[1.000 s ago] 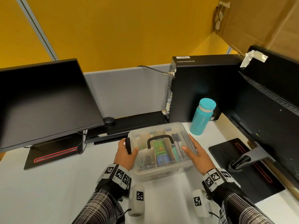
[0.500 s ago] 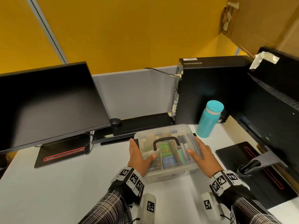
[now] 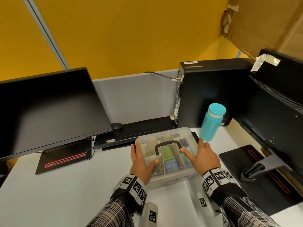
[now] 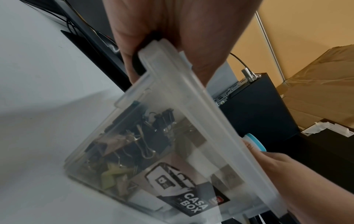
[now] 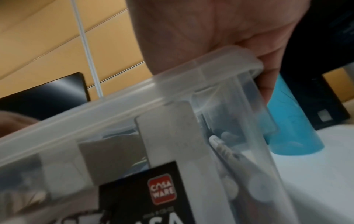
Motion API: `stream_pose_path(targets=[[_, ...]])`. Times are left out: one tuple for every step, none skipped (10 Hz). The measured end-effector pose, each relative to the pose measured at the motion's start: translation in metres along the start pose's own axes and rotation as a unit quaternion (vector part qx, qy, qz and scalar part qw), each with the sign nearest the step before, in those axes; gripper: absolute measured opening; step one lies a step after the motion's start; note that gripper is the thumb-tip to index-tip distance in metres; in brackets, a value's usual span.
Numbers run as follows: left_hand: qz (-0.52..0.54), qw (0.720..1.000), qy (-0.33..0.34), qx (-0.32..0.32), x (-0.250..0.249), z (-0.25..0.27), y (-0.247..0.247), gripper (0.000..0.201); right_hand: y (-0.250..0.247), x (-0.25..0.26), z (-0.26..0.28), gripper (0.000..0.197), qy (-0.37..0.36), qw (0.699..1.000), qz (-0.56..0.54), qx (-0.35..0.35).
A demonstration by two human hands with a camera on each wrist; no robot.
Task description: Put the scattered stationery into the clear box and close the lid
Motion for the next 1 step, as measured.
stream_pose_path(targets=[[-0.008,1.0,-0.023,0.007,-0.0025,0.001,-0.0003,0.097,-0.0002,0.0076,-0.0014,0.089,-0.007,0.996,0.087,0.009]])
Point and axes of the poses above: each hand's wrist, its own z-axis away from the middle knuckle, its own y-axis out of the palm, x = y × z, the point moved 1 cm from there along -z, towards the middle knuckle, and after that the axes turned 3 degrees about z, right-handed, at the moved point
